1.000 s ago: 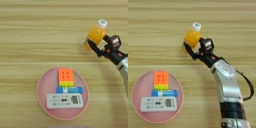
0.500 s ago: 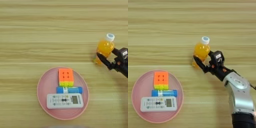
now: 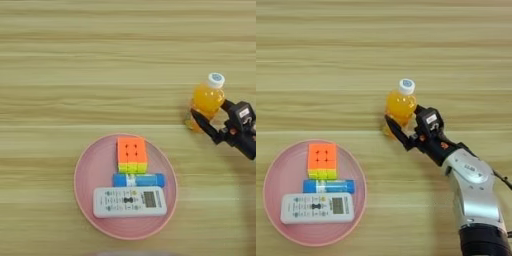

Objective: Move the objects on the table

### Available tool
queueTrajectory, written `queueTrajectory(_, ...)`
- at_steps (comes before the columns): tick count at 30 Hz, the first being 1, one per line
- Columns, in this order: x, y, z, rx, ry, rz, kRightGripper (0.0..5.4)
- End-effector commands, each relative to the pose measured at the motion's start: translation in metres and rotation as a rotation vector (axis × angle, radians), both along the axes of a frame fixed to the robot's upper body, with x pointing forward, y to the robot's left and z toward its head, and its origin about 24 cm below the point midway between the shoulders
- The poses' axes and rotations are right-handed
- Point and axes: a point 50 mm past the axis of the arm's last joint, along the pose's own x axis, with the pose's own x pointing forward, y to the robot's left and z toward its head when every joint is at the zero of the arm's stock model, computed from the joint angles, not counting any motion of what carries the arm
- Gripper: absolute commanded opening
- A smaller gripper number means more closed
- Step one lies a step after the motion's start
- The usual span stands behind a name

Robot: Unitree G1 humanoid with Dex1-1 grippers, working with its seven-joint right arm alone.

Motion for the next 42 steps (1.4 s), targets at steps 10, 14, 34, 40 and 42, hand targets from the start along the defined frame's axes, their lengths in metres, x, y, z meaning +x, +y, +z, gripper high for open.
queueTrajectory(10,0.012,0.0,0.024,-0.018,-0.084,0.01,4.89)
queueTrajectory(14,0.013,0.001,0.03,0.004,-0.112,0.008,5.37)
queueTrajectory(34,0.012,0.009,0.099,0.214,-0.421,0.007,5.39)
queueTrajectory(40,-0.001,0.022,0.124,0.242,-0.507,0.095,5.39)
queueTrajectory(42,-0.006,0.028,0.131,0.248,-0.53,0.14,5.39)
